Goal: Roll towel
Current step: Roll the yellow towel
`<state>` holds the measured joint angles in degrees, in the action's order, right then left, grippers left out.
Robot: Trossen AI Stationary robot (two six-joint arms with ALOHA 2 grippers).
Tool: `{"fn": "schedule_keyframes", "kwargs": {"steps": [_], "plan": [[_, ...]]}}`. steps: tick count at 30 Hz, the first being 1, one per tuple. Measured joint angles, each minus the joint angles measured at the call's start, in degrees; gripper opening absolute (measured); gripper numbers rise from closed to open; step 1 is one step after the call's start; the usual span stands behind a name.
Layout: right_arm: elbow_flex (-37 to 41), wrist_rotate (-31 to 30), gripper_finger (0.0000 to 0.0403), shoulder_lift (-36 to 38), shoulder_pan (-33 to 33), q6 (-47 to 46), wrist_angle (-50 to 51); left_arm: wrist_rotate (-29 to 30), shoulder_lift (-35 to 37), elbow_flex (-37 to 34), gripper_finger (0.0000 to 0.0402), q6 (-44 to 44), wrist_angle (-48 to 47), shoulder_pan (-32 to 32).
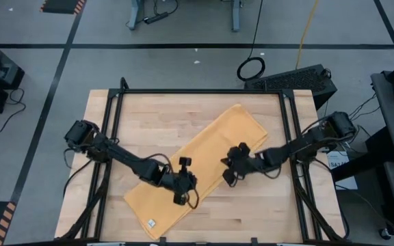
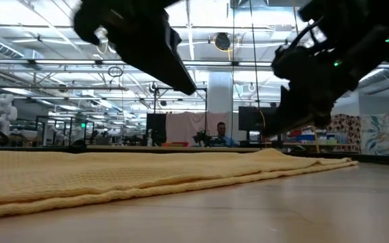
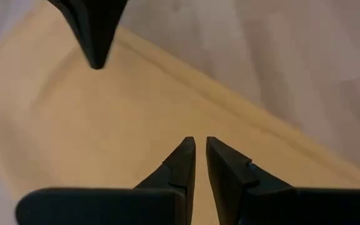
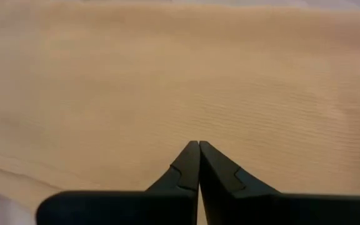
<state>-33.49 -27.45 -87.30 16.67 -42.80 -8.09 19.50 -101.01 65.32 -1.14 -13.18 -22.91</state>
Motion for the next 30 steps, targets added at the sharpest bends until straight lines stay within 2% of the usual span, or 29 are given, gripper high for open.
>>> {"fn": "schedule_keyframes", "kwargs": {"steps": [4,9,14,20,26,30], "plan": [[0.0,-5.6,0.0,-1.7,4.2,-4.1,-3.3,-0.1,0.0,0.0,0.0047,-6.4,-1.7,-3.7],[0.0,-7.6,0.0,-5.1,4.9,-7.6,-3.1,0.2,0.0,0.0,0.0047,-16.0,-7.1,-8.0],[0.0,-10.2,0.0,-8.4,1.1,-7.3,-2.4,3.0,0.0,0.0,0.0047,-22.6,-14.4,-11.3],[-2.0,-5.4,0.0,-5.5,-5.6,-3.1,0.3,3.3,-0.1,-2.7,0.0047,-25.5,-11.9,-12.8],[-6.7,-3.7,0.0,-1.9,-14.1,2.1,20.1,3.9,-0.1,-4.0,0.0047,-20.4,-4.0,-12.4],[-7.5,2.4,0.0,-1.9,-20.1,4.1,32.0,4.7,-0.1,-4.0,0.0047,-16.3,-1.6,-11.2]]}}
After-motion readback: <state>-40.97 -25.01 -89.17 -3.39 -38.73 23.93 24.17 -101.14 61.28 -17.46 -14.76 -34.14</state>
